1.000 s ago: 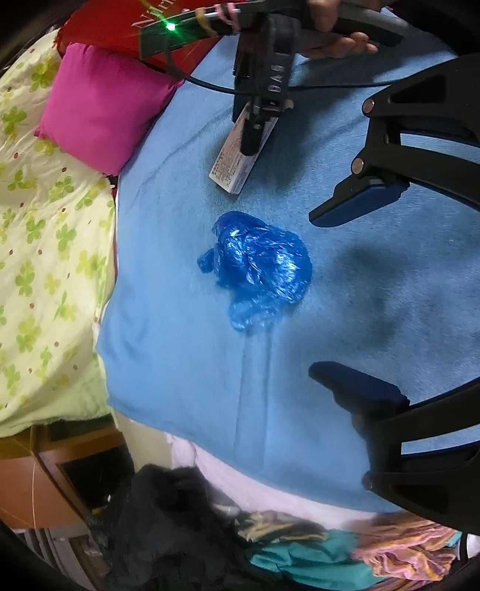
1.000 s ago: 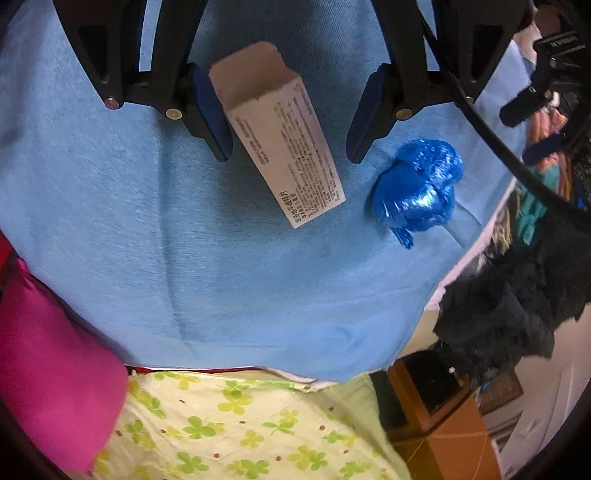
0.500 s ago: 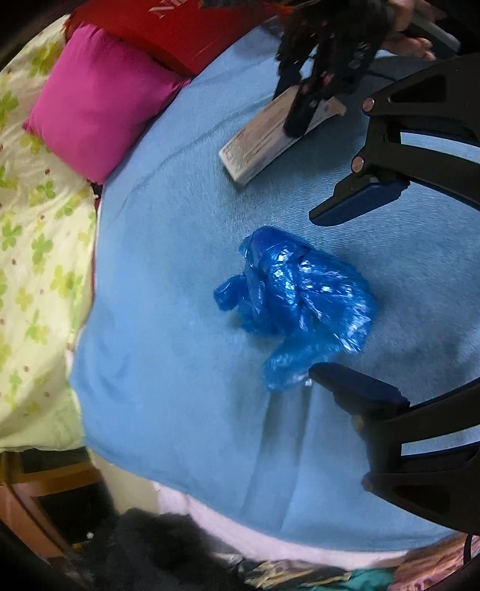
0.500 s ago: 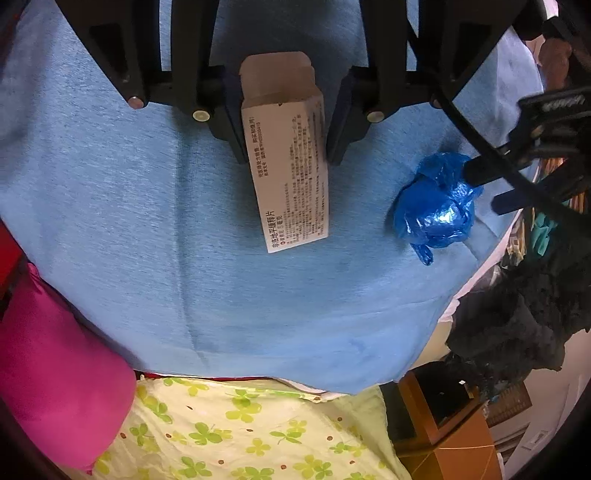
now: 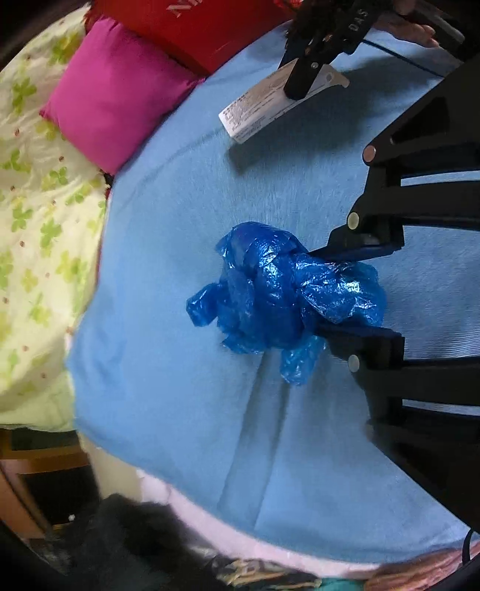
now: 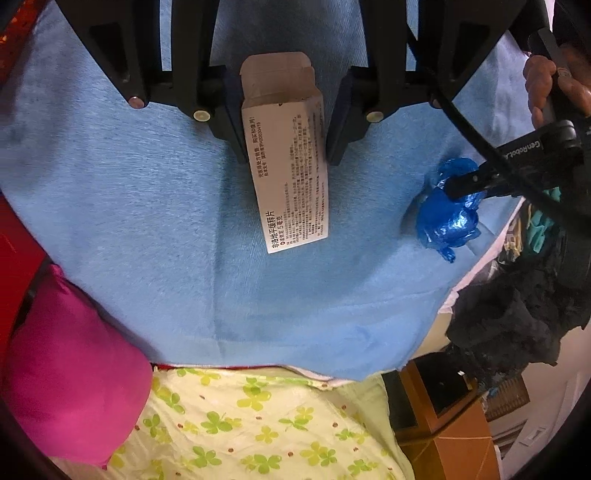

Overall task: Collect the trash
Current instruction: 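Grasp the blue plastic bag with the left gripper while the right gripper grasps the white box, then carry the blue bag and white box toward the red basket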

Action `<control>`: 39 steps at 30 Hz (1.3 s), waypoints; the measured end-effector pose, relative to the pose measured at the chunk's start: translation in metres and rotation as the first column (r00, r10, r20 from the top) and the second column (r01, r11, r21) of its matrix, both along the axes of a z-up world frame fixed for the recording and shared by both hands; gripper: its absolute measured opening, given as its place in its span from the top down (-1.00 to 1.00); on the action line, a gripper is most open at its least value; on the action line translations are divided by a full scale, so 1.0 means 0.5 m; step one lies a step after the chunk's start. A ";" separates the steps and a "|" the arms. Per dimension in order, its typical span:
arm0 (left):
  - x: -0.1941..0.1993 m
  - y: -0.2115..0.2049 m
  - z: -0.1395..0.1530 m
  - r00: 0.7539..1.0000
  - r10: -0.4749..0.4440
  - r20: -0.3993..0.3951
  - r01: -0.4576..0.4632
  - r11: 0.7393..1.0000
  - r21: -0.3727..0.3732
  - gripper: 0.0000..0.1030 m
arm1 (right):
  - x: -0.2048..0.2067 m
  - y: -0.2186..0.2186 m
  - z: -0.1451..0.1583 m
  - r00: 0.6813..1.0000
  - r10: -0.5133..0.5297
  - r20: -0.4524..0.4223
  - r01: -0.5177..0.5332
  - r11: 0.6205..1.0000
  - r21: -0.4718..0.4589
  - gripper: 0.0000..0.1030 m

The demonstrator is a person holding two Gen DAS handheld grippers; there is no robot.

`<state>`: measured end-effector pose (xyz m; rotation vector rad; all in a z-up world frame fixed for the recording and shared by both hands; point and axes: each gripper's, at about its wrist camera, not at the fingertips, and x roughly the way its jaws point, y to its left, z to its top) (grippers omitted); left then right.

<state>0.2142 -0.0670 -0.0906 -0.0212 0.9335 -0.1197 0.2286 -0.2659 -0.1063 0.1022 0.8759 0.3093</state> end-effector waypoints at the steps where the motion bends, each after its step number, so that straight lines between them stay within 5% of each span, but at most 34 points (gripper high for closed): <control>1: -0.016 -0.006 0.013 1.000 -0.003 0.019 0.003 1.000 0.012 0.40 | -0.008 -0.004 0.006 1.000 -0.001 0.010 0.001 1.000 0.003 0.14; 19: -0.233 -0.075 0.235 0.961 0.003 0.278 -0.044 0.989 0.142 0.40 | -0.190 -0.056 0.119 0.969 -0.030 0.243 0.012 0.997 0.075 0.14; 39: -0.345 -0.176 0.321 0.912 -0.067 0.404 -0.002 0.986 0.167 0.40 | -0.414 -0.177 0.197 0.870 -0.122 0.478 0.059 0.988 0.146 0.14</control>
